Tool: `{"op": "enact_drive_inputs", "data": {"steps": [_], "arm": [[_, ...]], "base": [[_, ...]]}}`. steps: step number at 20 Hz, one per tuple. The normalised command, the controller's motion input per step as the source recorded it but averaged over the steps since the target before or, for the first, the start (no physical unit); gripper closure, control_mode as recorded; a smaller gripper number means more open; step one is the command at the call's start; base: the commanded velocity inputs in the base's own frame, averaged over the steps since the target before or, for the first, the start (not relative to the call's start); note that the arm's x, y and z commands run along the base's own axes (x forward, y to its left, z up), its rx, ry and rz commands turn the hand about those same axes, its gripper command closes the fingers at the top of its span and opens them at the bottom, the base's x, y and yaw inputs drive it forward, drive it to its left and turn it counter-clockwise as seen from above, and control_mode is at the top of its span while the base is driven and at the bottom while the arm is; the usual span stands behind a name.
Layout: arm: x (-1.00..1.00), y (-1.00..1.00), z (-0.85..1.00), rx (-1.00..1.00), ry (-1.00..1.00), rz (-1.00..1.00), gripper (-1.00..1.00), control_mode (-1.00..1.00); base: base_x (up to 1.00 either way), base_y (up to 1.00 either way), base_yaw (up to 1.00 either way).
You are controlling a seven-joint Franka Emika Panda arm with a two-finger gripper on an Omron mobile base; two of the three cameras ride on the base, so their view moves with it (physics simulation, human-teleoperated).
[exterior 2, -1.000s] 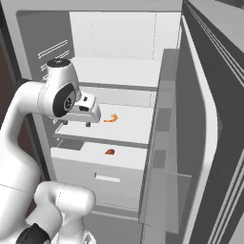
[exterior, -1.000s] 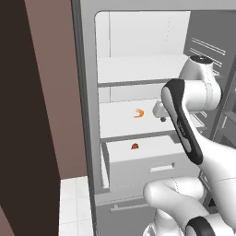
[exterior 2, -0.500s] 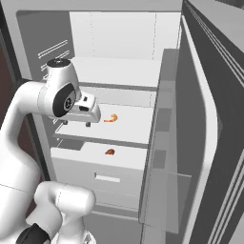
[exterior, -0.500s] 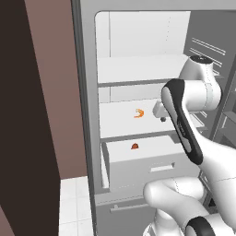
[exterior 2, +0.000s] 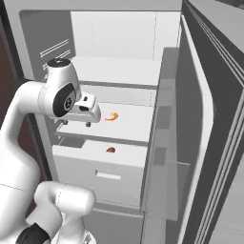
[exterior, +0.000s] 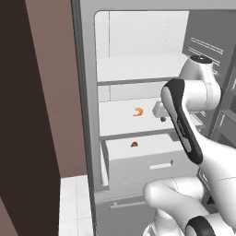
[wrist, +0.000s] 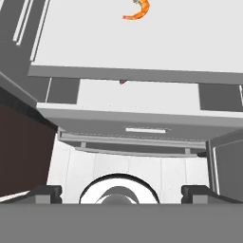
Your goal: Fully open the fridge drawer.
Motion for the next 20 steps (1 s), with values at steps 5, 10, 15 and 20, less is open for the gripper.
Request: {"op": "enact_drive_inputs", "data": {"steps": [5, 10, 15, 20], "arm": [[0.0, 0.0, 0.0, 0.0, 0.0, 0.0, -1.0, 1.0], [0.0, 0.0, 0.0, 0.0, 0.0, 0.0, -1.0, 1.0], [0.0, 0.0, 0.0, 0.0, 0.0, 0.0, -1.0, 1.0], [0.0, 0.0, 0.0, 0.0, 0.0, 0.0, -1.0, -1.0]], "base": [[-0.38, -0.03, 0.0], [-0.42, -0.07, 0.0], [-0.23, -0.02, 0.0], [0.0, 0.0, 0.0]]}}
